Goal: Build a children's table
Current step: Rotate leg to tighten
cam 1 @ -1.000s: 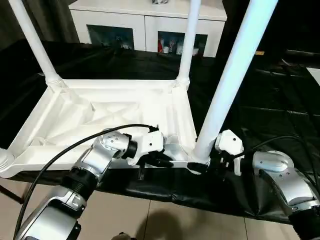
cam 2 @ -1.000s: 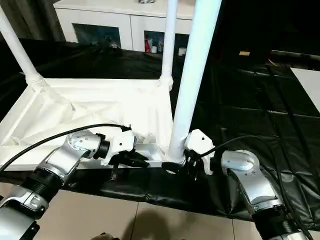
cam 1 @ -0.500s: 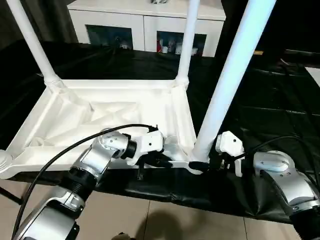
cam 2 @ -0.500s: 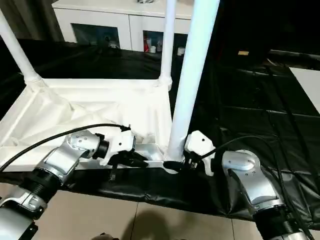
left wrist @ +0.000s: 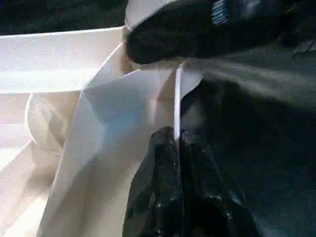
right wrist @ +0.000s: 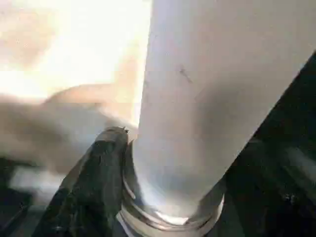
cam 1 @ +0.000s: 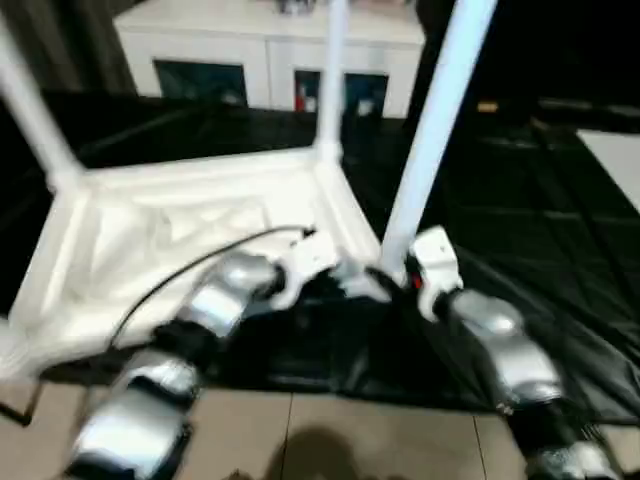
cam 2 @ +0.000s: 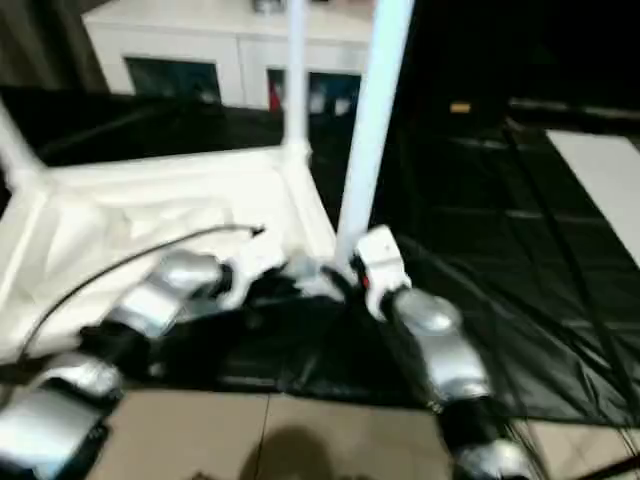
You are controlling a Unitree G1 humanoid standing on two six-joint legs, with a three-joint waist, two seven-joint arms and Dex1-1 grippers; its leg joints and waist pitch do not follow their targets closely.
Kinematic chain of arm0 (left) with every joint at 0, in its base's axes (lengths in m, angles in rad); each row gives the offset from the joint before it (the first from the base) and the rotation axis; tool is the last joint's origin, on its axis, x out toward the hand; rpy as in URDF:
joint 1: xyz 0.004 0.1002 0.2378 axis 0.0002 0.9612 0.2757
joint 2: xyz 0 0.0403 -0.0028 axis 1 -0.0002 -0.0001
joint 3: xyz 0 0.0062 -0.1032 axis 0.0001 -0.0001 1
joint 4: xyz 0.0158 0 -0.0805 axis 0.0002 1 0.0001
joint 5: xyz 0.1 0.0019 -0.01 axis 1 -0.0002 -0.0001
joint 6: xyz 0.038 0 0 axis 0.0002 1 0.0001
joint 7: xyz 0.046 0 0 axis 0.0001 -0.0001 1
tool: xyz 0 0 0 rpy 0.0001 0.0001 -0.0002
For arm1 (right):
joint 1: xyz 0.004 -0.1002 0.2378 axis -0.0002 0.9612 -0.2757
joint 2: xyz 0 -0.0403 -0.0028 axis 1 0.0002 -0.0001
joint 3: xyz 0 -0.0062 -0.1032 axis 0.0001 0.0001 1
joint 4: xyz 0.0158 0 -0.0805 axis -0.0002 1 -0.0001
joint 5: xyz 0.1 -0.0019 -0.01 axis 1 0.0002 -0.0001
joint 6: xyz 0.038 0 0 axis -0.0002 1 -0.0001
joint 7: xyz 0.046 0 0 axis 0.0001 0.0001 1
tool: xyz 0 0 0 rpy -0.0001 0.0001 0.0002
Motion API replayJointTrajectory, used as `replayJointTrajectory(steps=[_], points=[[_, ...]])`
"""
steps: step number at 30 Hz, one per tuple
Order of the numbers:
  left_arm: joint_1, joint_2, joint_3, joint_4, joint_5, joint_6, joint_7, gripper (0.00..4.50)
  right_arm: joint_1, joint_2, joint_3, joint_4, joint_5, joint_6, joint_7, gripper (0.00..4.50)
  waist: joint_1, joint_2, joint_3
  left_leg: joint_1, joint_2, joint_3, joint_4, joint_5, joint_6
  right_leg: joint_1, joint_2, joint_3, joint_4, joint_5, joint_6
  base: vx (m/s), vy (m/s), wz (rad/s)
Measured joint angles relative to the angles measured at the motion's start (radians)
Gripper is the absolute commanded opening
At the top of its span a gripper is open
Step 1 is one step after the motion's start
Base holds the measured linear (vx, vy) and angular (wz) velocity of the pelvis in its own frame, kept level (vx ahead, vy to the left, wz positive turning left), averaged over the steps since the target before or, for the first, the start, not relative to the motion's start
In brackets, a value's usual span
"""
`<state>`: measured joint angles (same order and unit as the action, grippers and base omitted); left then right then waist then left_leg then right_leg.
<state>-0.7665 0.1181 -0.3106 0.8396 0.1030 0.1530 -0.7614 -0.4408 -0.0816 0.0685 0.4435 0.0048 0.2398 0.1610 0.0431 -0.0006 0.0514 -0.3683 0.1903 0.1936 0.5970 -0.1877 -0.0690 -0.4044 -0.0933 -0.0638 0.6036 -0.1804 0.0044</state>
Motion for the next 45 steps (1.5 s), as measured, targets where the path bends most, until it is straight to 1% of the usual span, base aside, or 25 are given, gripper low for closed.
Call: replayJointTrajectory(steps=[3, 5, 7, 8, 10, 11, 12, 13, 14, 15, 17, 18, 19, 20, 21, 22, 24, 25, 28, 30, 32, 35, 38, 43, 45], points=[[-0.033, -0.051, 0.010, 0.054, -0.010, 0.018, 0.071, 0.00, -0.030, 0.047, -0.030, 0.033, -0.009, 0.014, -0.124, 2.54, 0.002, 0.000, 0.000, 0.000, 0.000, 0.000, -0.001, 0.000, 0.000, 0.002, 0.000, 0.000, -0.003, 0.003, -0.001, 0.000, 0.000, 0.00], [-0.053, -0.065, 0.015, 0.083, -0.011, 0.015, 0.088, 0.00, -0.042, 0.068, -0.043, 0.046, -0.017, 0.015, -0.170, 2.54, 0.008, 0.000, 0.000, -0.001, 0.000, 0.000, -0.001, 0.000, 0.000, 0.002, 0.000, 0.000, -0.003, 0.006, -0.003, 0.000, 0.000, 0.00], [-0.060, -0.071, 0.020, 0.094, -0.011, 0.012, 0.091, 0.00, -0.045, 0.070, -0.048, 0.052, -0.019, 0.004, -0.171, 2.54, 0.014, 0.000, 0.000, 0.000, 0.000, 0.000, -0.001, 0.000, 0.000, 0.002, 0.000, 0.000, -0.003, 0.013, -0.006, 0.026, -0.002, 0.02], [-0.064, -0.072, 0.021, 0.097, -0.011, 0.012, 0.091, 0.00, -0.044, 0.070, -0.051, 0.053, -0.019, -0.005, -0.166, 2.89, 0.016, 0.000, 0.000, -0.001, 0.000, 0.000, -0.001, 0.000, 0.000, 0.002, 0.000, 0.000, -0.003, 0.013, -0.006, 0.000, 0.000, 0.00], [-0.066, -0.068, 0.022, 0.105, -0.007, -0.006, 0.100, 0.00, -0.037, 0.068, -0.056, 0.047, -0.015, -0.037, -0.129, 3.24, 0.016, 0.001, -0.001, -0.001, 0.000, 0.001, -0.002, 0.000, 0.000, 0.002, 0.000, 0.000, -0.004, 0.012, -0.004, 0.000, 0.000, 0.00], [-0.070, -0.057, 0.033, 0.115, 0.000, -0.013, 0.133, 0.00, -0.030, 0.077, -0.044, 0.032, -0.011, -0.056, -0.104, 3.33, 0.010, 0.001, -0.001, -0.001, 0.000, 0.001, -0.003, 0.000, 0.000, 0.001, 0.001, 0.001, -0.004, 0.012, -0.003, 0.000, 0.000, 0.00], [-0.074, -0.038, 0.045, 0.124, 0.007, -0.023, 0.168, 0.00, -0.019, 0.079, -0.006, 0.020, -0.010, -0.078, -0.062, 3.33, -0.005, 0.000, 0.000, -0.002, 0.001, 0.000, -0.003, 0.000, 0.000, 0.000, 0.001, 0.001, -0.004, 0.012, -0.003, 0.000, 0.000, 0.00], [-0.074, -0.027, 0.051, 0.127, 0.008, -0.031, 0.176, 0.00, -0.010, 0.070, 0.018, 0.018, -0.010, -0.089, -0.039, 3.58, -0.010, 0.001, 0.000, -0.004, 0.000, -0.002, -0.003, 0.000, 0.000, -0.001, 0.001, 0.000, -0.004, 0.012, -0.003, 0.000, 0.000, 0.00], [-0.074, -0.022, 0.053, 0.127, 0.008, -0.037, 0.175, 0.00, 0.006, 0.065, 0.033, 0.009, -0.009, -0.097, -0.014, 3.58, -0.009, 0.001, 0.000, -0.005, 0.000, -0.004, -0.003, 0.000, 0.000, -0.001, 0.002, -0.002, -0.006, 0.012, -0.003, 0.000, 0.000, 0.00], [-0.074, -0.020, 0.052, 0.123, 0.009, -0.046, 0.167, 0.00, 0.015, 0.053, 0.040, 0.007, -0.006, -0.099, 0.013, 3.66, -0.005, 0.002, 0.001, -0.004, 0.001, -0.005, -0.004, 0.000, 0.000, -0.002, 0.002, -0.003, -0.008, 0.012, -0.003, 0.052, 0.001, 0.02], [-0.062, -0.005, 0.048, 0.102, 0.009, -0.060, 0.126, 0.00, 0.019, 0.004, 0.042, -0.009, 0.003, -0.104, 0.070, 3.78, 0.005, 0.005, 0.002, -0.006, 0.000, -0.003, -0.003, 0.001, 0.001, -0.004, 0.002, -0.002, -0.009, 0.012, -0.004, 0.026, 0.001, 0.01], [-0.052, 0.009, 0.047, 0.084, 0.009, -0.063, 0.095, 0.00, 0.019, -0.040, 0.037, -0.020, 0.004, -0.116, 0.106, 3.89, 0.013, 0.005, 0.002, -0.005, 0.001, -0.002, -0.003, 0.005, 0.008, -0.004, 0.002, -0.002, -0.009, 0.011, -0.004, 0.000, 0.000, 0.00], [-0.044, 0.022, 0.046, 0.072, 0.008, -0.069, 0.071, 0.00, 0.020, -0.071, 0.030, -0.032, 0.005, -0.125, 0.134, 4.09, 0.017, 0.005, 0.002, -0.006, 0.001, -0.002, -0.003, 0.005, 0.009, -0.004, 0.002, -0.002, -0.009, 0.011, -0.005, 0.000, 0.000, 0.00], [-0.033, 0.038, 0.044, 0.058, 0.007, -0.076, 0.043, 0.00, 0.022, -0.102, 0.025, -0.042, 0.008, -0.138, 0.172, 4.15, 0.019, 0.005, 0.002, -0.005, 0.001, -0.001, -0.003, 0.004, 0.009, -0.004, 0.001, -0.002, -0.009, 0.011, -0.005, 0.000, 0.000, 0.00], [-0.017, 0.061, 0.035, 0.034, 0.004, -0.094, -0.002, 0.00, 0.032, -0.151, 0.020, -0.060, 0.025, -0.158, 0.238, 4.15, 0.023, 0.005, 0.002, -0.005, 0.001, -0.001, -0.003, 0.004, 0.009, -0.004, 0.001, -0.002, -0.009, 0.011, -0.005, 0.000, 0.000, 0.00], [0.003, 0.088, 0.019, 0.006, 0.000, -0.121, -0.051, 0.00, 0.052, -0.198, 0.016, -0.088, 0.050, -0.168, 0.313, 4.33, 0.027, 0.005, 0.002, -0.005, 0.001, 0.000, -0.003, 0.004, 0.010, -0.004, 0.001, -0.002, -0.010, 0.011, -0.005, 0.000, 0.000, 0.00], [0.042, 0.151, -0.010, -0.043, -0.009, -0.181, -0.169, 0.00, 0.097, -0.292, 0.003, -0.121, 0.105, -0.179, 0.468, 4.43, 0.039, 0.005, 0.002, -0.004, 0.002, 0.001, -0.003, 0.004, 0.010, -0.004, 0.001, -0.002, -0.009, 0.011, -0.005, 0.000, 0.000, 0.00], [0.048, 0.174, -0.022, -0.059, -0.010, -0.201, -0.218, 0.00, 0.111, -0.327, 0.004, -0.133, 0.121, -0.183, 0.531, 4.43, 0.043, 0.005, 0.002, -0.004, 0.002, 0.001, -0.003, 0.003, 0.010, -0.004, 0.001, -0.002, -0.009, 0.011, -0.005, 0.000, 0.000, 0.00], [0.070, 0.216, -0.040, -0.099, -0.020, -0.223, -0.337, 0.00, 0.147, -0.417, 0.035, -0.176, 0.149, -0.189, 0.701, 4.43, 0.046, 0.005, 0.002, -0.001, 0.002, 0.002, -0.003, 0.000, 0.005, 0.000, 0.001, -0.001, -0.008, 0.011, -0.006, 0.000, 0.000, 0.00], [0.091, 0.226, -0.047, -0.127, -0.032, -0.223, -0.392, 0.00, 0.164, -0.428, 0.052, -0.197, 0.170, -0.175, 0.772, 4.43, 0.046, 0.005, 0.002, 0.002, 0.002, 0.002, -0.003, 0.000, 0.005, 0.002, 0.001, -0.001, -0.008, 0.012, -0.006, 0.000, 0.000, 0.00], [0.098, 0.230, -0.053, -0.145, -0.039, -0.221, -0.420, 0.00, 0.171, -0.423, 0.064, -0.202, 0.193, -0.161, 0.808, 4.43, 0.049, 0.005, 0.002, 0.001, 0.002, 0.002, -0.003, 0.000, 0.005, 0.002, 0.000, -0.001, -0.008, 0.012, -0.007, 0.000, 0.000, 0.00], [0.114, 0.233, -0.066, -0.177, -0.049, -0.216, -0.456, 0.00, 0.173, -0.420, 0.087, -0.224, 0.204, -0.154, 0.842, 4.43, 0.052, 0.005, 0.002, 0.001, 0.002, 0.003, -0.003, 0.000, 0.004, 0.002, 0.000, -0.001, -0.007, 0.012, -0.007, 0.000, 0.000, 0.00], [0.129, 0.236, -0.076, -0.208, -0.057, -0.209, -0.479, 0.00, 0.172, -0.407, 0.106, -0.229, 0.191, -0.169, 0.841, 4.43, 0.055, 0.005, 0.002, 0.000, 0.002, 0.003, -0.003, 0.000, 0.004, 0.002, 0.000, -0.001, -0.007, 0.013, -0.007, 0.000, 0.000, 0.00], [0.132, 0.237, -0.080, -0.220, -0.058, -0.204, -0.494, 0.00, 0.155, -0.409, 0.137, -0.200, 0.136, -0.193, 0.837, 4.43, 0.059, 0.005, 0.002, 0.000, 0.002, 0.003, -0.003, 0.000, 0.004, 0.002, 0.000, -0.001, -0.007, 0.012, -0.007, 0.000, 0.000, 0.00], [0.132, 0.237, -0.080, -0.222, -0.058, -0.203, -0.497, 0.00, 0.154, -0.411, 0.137, -0.193, 0.133, -0.193, 0.839, 4.11, 0.059, 0.005, 0.002, 0.000, 0.002, 0.003, -0.003, 0.000, 0.004, 0.002, 0.000, -0.001, -0.008, 0.012, -0.007, 0.000, 0.000, 0.00]])
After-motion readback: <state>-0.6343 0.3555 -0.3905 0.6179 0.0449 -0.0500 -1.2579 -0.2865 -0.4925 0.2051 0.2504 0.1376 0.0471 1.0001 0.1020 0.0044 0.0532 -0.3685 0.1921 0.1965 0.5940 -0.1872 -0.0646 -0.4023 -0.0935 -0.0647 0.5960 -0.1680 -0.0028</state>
